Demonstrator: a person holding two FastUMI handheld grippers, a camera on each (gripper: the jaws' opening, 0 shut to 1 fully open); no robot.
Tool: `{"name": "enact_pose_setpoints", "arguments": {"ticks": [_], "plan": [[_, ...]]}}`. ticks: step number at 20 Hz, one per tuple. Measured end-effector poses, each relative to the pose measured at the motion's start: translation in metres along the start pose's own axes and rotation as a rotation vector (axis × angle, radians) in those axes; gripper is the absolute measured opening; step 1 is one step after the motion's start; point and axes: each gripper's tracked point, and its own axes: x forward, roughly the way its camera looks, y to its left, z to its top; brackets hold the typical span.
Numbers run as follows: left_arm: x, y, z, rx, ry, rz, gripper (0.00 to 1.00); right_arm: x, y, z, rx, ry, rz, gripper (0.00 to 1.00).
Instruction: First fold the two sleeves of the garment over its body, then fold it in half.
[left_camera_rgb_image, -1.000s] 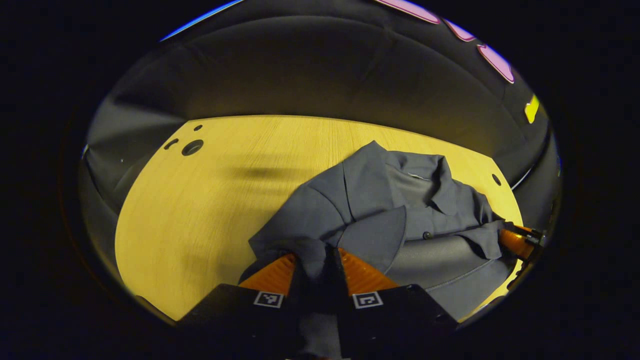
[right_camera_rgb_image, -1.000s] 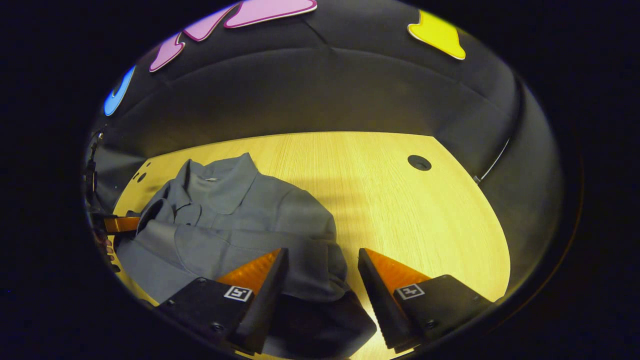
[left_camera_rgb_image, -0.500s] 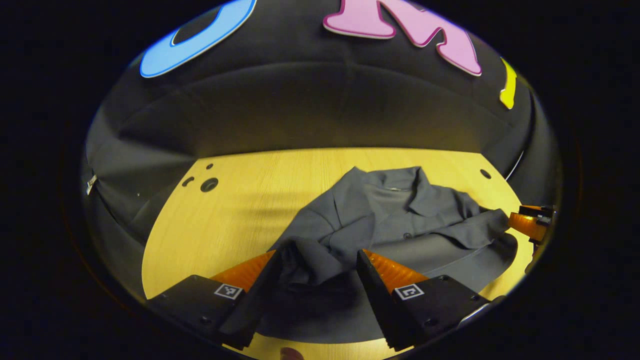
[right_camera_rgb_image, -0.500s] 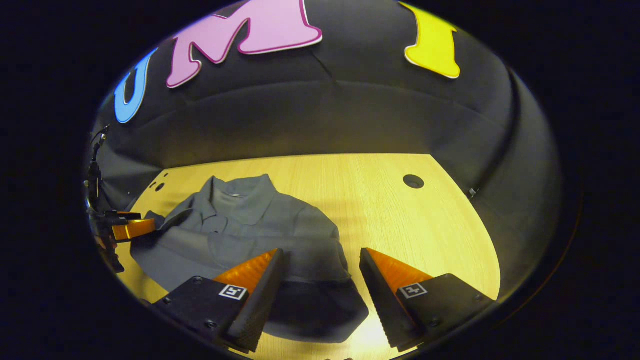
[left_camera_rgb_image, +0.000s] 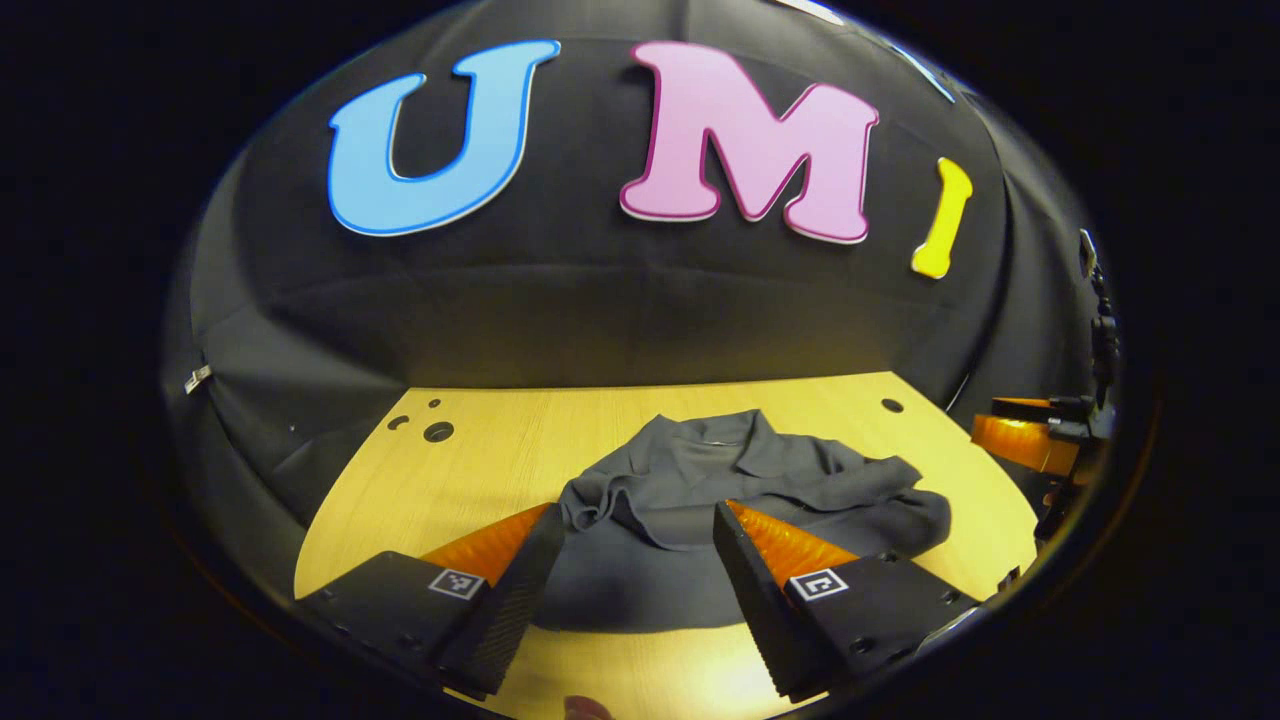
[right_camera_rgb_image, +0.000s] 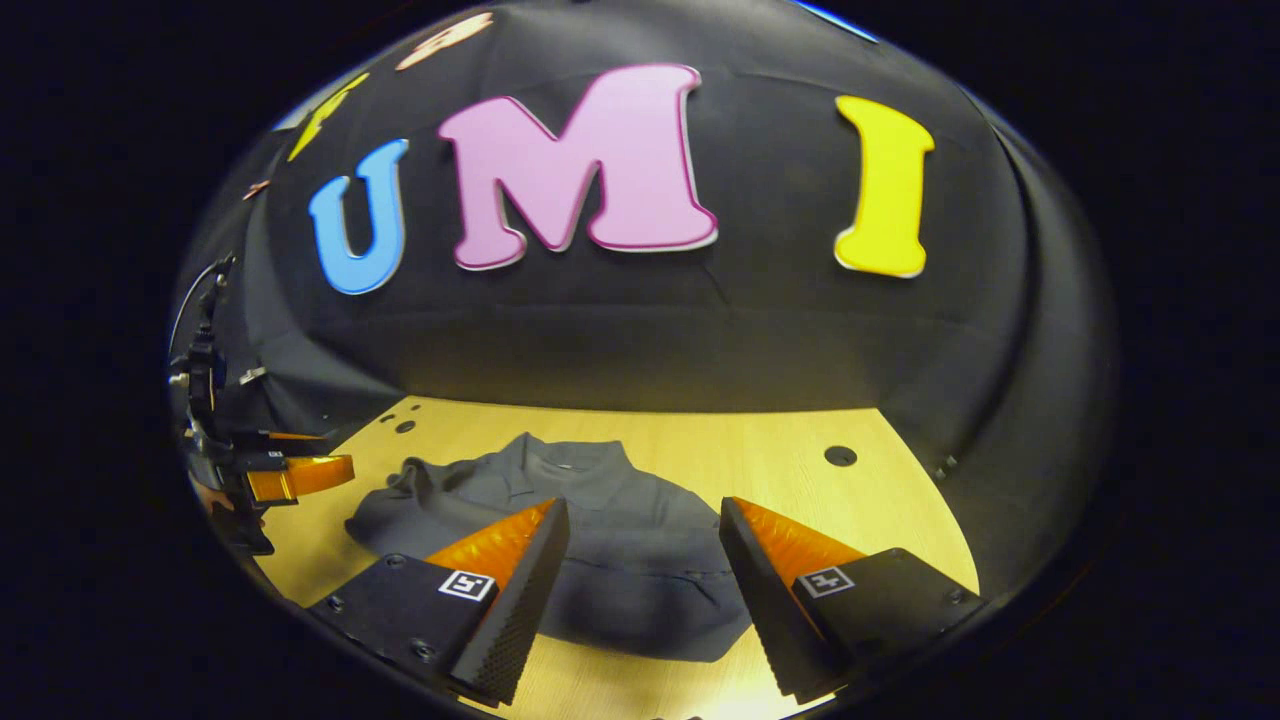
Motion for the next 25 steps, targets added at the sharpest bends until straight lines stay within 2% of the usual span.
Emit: {"name": "enact_pose_setpoints", "arguments": {"ticks": [6, 10, 13, 18, 25], "plan": [[-0.077, -0.014, -0.026, -0.051, -0.043, -0.001, 0.95, -0.051, 0.063, -0.017, -0.066, -0.003, 0.119, 0.94], [-0.113, -0.011, -0.041, -0.105, -0.061, 0.03, 0.95, -0.071, 0.083, -0.028, -0.037, 0.009, 0.134, 0.94], [-0.126, -0.006, -0.058, -0.142, -0.045, 0.049, 0.96, -0.081, 0.092, -0.042, -0.023, 0.036, 0.137, 0.94], [-0.13, 0.0, -0.068, -0.135, -0.014, 0.076, 0.96, -0.084, 0.102, -0.058, -0.043, 0.077, 0.157, 0.94], [-0.125, 0.002, -0.073, -0.13, 0.003, 0.07, 0.96, -0.083, 0.104, -0.063, -0.038, 0.072, 0.143, 0.94]]}}
